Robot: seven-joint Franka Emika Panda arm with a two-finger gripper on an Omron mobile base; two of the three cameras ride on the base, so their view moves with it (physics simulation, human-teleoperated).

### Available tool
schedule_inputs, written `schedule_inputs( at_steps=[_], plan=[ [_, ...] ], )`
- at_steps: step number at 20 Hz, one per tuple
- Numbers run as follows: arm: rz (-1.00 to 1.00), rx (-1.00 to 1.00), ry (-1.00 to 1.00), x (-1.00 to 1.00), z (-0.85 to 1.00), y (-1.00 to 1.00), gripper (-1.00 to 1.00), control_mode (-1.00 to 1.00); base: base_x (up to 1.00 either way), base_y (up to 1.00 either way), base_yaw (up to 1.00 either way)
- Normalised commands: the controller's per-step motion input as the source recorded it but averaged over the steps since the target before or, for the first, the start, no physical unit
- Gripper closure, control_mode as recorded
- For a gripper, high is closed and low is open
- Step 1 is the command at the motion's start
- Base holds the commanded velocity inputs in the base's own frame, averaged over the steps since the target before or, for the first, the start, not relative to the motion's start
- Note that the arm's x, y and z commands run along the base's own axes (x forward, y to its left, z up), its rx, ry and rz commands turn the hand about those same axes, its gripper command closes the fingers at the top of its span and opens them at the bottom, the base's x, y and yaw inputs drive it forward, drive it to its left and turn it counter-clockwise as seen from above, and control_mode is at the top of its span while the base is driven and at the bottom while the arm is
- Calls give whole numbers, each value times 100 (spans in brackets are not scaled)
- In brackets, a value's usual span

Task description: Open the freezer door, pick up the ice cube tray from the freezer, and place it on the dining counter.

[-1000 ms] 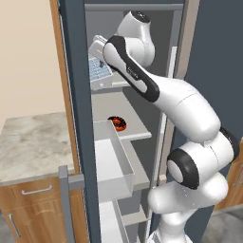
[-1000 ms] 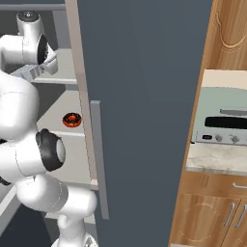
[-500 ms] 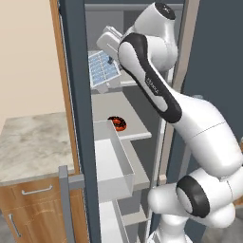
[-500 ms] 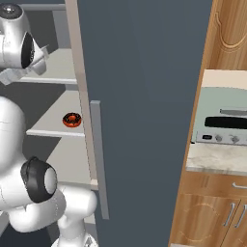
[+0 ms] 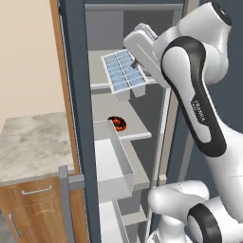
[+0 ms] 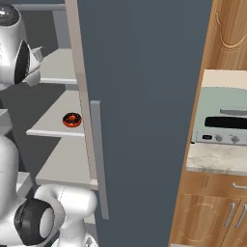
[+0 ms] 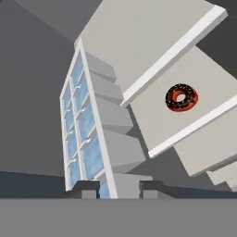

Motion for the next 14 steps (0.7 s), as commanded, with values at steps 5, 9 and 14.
schedule_inputs(
  at_steps=[5,9,14],
  plan=[
    [0,1,-1,-99,0,-37,100,-100,0,0,0],
    [0,12,0,-100,16,-59,100,-100,0,0,0],
    [0,13,1,-82,0,-40,100,-100,0,0,0]
  ],
)
